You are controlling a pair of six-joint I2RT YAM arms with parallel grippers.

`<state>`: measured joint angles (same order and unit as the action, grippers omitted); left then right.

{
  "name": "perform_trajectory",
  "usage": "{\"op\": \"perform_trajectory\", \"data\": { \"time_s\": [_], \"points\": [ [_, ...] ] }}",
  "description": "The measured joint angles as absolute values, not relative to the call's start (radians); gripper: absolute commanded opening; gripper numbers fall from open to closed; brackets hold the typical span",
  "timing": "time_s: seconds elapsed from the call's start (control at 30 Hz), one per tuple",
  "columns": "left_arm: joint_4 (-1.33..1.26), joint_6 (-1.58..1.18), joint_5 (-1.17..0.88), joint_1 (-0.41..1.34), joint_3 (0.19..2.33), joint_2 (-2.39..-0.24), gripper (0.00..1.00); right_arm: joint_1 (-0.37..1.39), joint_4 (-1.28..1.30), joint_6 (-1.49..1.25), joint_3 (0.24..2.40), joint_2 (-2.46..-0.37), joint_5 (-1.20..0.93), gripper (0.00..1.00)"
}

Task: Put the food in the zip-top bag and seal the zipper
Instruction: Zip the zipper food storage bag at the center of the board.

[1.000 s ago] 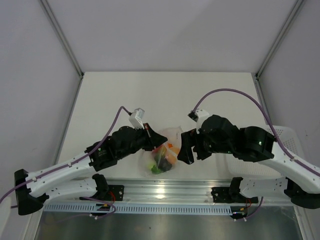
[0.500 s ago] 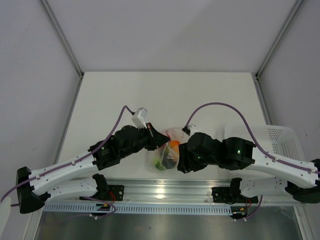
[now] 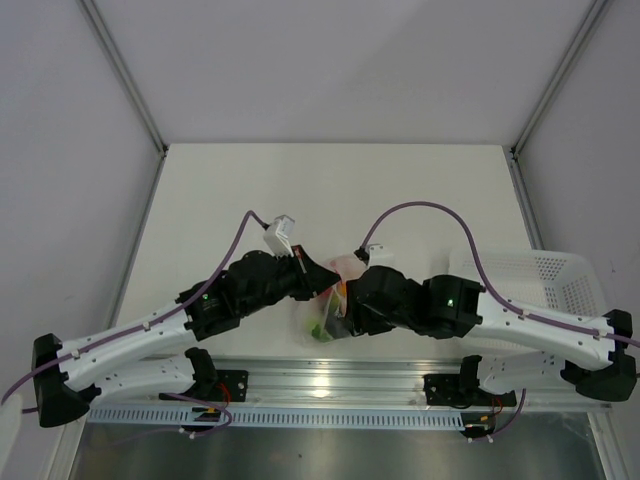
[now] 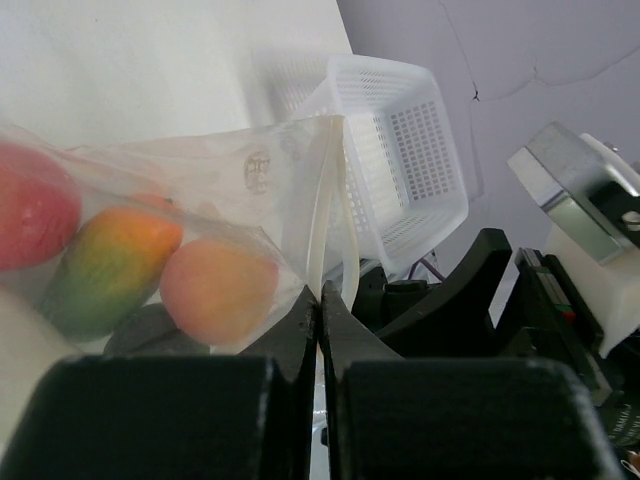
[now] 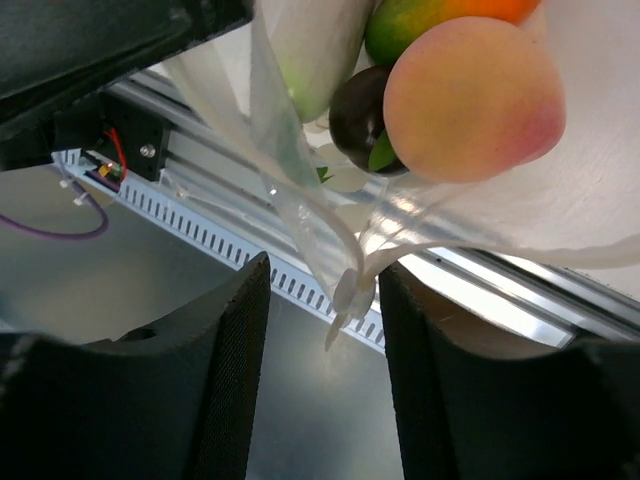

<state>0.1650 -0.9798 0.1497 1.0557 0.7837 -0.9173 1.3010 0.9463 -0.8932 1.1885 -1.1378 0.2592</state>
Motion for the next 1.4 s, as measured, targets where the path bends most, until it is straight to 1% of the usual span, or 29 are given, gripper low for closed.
{"op": "perform_trajectory", "data": {
  "time_s": [0.07, 0.1, 0.23, 0.27, 0.33, 0.37, 0.5, 0.53, 0.6, 0.63, 0.67, 0.7, 0.83, 0.93, 1.03, 1.13, 1.2, 1.27, 1.4],
  "points": [
    [0.165, -0.980, 0.150, 1.056, 0.784, -0.915, 0.01, 1.301, 0.939, -0.899, 1.178, -1.148, 0.278, 0.37],
    [0.165, -0.980, 0.150, 1.056, 0.784, -0.914, 0.01, 1.301, 0.939, -0.903, 1.172, -1.151, 0.285, 0.31],
    [0.165, -0.980, 0.150, 1.056, 0.783, -0.904, 0.00, 1.301, 0.929, -0.916, 1.143, -1.153, 0.310, 0.18],
    [0.165, -0.980, 0.150, 1.056, 0.783, -0.901, 0.01, 1.301, 0.925, -0.916, 1.136, -1.153, 0.315, 0.12],
    [0.163, -0.979, 0.150, 1.056, 0.778, -0.894, 0.01, 1.301, 0.918, -0.916, 1.126, -1.152, 0.330, 0.07],
    [0.161, -0.979, 0.150, 1.056, 0.774, -0.890, 0.01, 1.301, 0.918, -0.914, 1.123, -1.150, 0.338, 0.01],
    [0.154, -0.979, 0.154, 1.055, 0.745, -0.862, 0.01, 1.300, 0.918, -0.884, 1.120, -1.133, 0.369, 0.00],
    [0.154, -0.978, 0.155, 1.055, 0.742, -0.857, 0.11, 1.299, 0.918, -0.869, 1.121, -1.127, 0.376, 0.00],
    [0.159, -0.971, 0.156, 1.056, 0.740, -0.848, 0.23, 1.296, 0.927, -0.831, 1.132, -1.124, 0.382, 0.00],
    [0.160, -0.965, 0.160, 1.056, 0.740, -0.844, 0.40, 1.296, 0.931, -0.805, 1.144, -1.124, 0.384, 0.00],
    [0.166, -0.955, 0.165, 1.056, 0.740, -0.838, 0.47, 1.295, 0.938, -0.783, 1.157, -1.125, 0.385, 0.00],
    [0.174, -0.949, 0.175, 1.056, 0.740, -0.832, 0.60, 1.293, 0.950, -0.753, 1.180, -1.127, 0.385, 0.00],
    [0.219, -0.905, 0.225, 1.056, 0.740, -0.788, 0.86, 1.283, 0.979, -0.639, 1.270, -1.131, 0.377, 0.00],
    [0.253, -0.836, 0.275, 1.056, 0.740, -0.724, 0.91, 1.270, 1.002, -0.541, 1.323, -1.129, 0.348, 0.00],
    [0.253, -0.724, 0.297, 1.056, 0.740, -0.649, 0.91, 1.254, 1.024, -0.456, 1.345, -1.117, 0.295, 0.00],
    [0.211, -0.591, 0.273, 1.056, 0.740, -0.587, 0.91, 1.247, 1.051, -0.377, 1.351, -1.096, 0.235, 0.00],
    [0.155, -0.513, 0.220, 1.056, 0.732, -0.554, 0.90, 1.242, 1.066, -0.333, 1.356, -1.085, 0.196, 0.00],
    [0.094, -0.420, 0.124, 1.056, 0.727, -0.530, 0.90, 1.236, 1.085, -0.293, 1.365, -1.080, 0.146, 0.00],
    [0.009, -0.276, -0.091, 1.056, 0.732, -0.554, 0.90, 1.227, 1.111, -0.233, 1.391, -1.083, 0.035, 0.00]
  ]
}}
